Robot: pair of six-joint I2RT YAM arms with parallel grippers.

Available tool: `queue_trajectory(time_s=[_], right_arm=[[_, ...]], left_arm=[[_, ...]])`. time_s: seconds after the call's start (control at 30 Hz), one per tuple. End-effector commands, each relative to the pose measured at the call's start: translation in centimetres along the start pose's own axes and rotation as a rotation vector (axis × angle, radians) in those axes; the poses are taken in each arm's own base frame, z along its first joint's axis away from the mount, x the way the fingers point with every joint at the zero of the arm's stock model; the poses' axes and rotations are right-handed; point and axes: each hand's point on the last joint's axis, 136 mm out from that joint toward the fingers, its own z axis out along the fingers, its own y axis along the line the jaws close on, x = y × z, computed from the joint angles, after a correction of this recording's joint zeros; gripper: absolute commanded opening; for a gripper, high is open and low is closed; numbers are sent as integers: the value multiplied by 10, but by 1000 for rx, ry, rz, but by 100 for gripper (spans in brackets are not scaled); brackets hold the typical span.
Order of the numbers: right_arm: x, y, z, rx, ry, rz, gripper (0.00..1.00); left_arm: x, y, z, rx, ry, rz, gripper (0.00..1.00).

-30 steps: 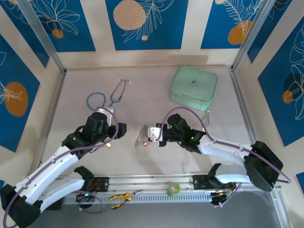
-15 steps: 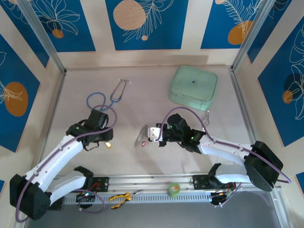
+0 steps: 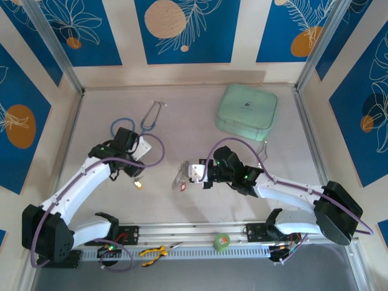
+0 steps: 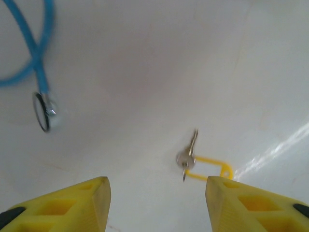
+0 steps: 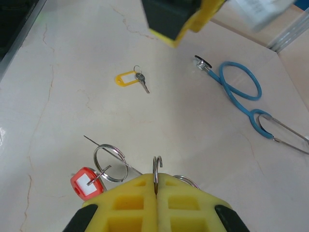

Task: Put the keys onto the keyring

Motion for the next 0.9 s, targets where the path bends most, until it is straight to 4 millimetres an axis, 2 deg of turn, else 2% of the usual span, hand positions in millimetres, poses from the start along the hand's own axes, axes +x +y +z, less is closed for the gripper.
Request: queue_trajectory(time_s=[0.0,0.3,0.37,0.5,0.57,0.87], right_arm=[[-12,0,-2,-10,-36,-24,0],[-15,5,-1,-24,-43,-29,0],[-16,5,-1,-28,-46,-27,0],[-16,6,-1,-36,-45,-25,0],[-16,7,-1,-39,-43,-26,0],[-16,7,0,-44,-40,-27,0]], left_arm=[[16,-17,9,100,24,82,54],[39,-34,27,211,189,90,47],[43,-31,34,199,219,97,45],[40,-30,43,203,240,88,39],[45,-30,50,206,276,90,38],[40,-24,64,187,303,97,34]])
